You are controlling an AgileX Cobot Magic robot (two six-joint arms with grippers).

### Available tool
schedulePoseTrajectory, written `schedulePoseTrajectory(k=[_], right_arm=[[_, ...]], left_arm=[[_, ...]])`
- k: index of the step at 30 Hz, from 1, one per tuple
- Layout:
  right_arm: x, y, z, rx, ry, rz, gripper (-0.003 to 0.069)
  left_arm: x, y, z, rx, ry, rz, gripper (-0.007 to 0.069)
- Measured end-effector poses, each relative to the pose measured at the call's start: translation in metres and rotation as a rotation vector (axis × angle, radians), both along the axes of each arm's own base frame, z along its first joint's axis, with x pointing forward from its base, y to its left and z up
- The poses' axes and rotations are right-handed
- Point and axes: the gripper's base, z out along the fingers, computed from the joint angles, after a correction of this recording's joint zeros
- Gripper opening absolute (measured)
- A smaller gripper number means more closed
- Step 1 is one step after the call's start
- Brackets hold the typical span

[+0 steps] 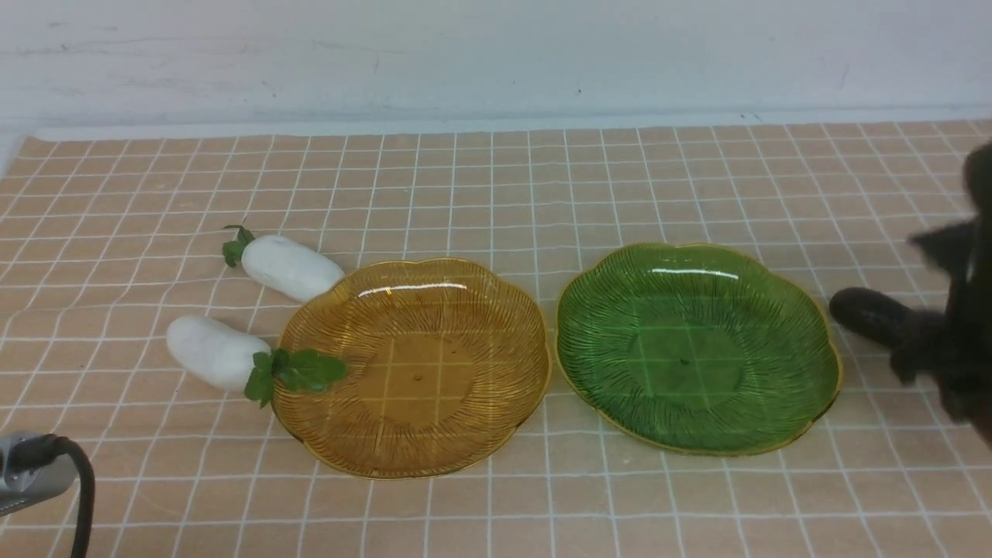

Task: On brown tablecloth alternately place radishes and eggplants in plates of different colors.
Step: 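Put the eggplants into the green plate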

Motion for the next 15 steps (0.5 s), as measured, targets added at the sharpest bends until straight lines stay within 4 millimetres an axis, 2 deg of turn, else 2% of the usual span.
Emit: schedulePoseTrajectory(k=[2, 3, 4, 5, 7, 8, 11, 15], right_arm=[[0.0, 0.008, 0.035, 0.103, -0.11, -0.043, 0.0328], [0.0, 0.011, 0.044, 0.137, -0.138, -0.05, 0.0328], [0.0, 0.011, 0.044, 0.137, -0.138, -0.05, 0.0328], [-0.002, 0.028, 0.062, 0.279, -0.219, -0.049, 0.0328], [0.001, 0.043, 0.065, 0.357, -0.268, -0.014, 0.0328], [0.004, 0.056, 0.063, 0.403, -0.281, 0.014, 0.0328], [0.013, 0.078, 0.052, 0.435, -0.313, 0.086, 0.0328], [0.023, 0.091, 0.033, 0.435, -0.326, 0.122, 0.0357]], left_arm=[[0.0, 0.0, 0.0, 0.0, 0.0, 0.0, 0.0336], [0.0, 0.0, 0.0, 0.0, 0.0, 0.0, 0.0336], [0.0, 0.0, 0.0, 0.0, 0.0, 0.0, 0.0336], [0.0, 0.0, 0.0, 0.001, -0.001, -0.001, 0.0336], [0.0, 0.0, 0.0, 0.001, -0.001, -0.001, 0.0336], [0.0, 0.0, 0.0, 0.002, -0.001, -0.001, 0.0336], [0.0, 0.0, 0.0, 0.009, -0.001, -0.002, 0.0336], [0.0, 0.001, 0.0, 0.017, -0.002, -0.002, 0.0336]])
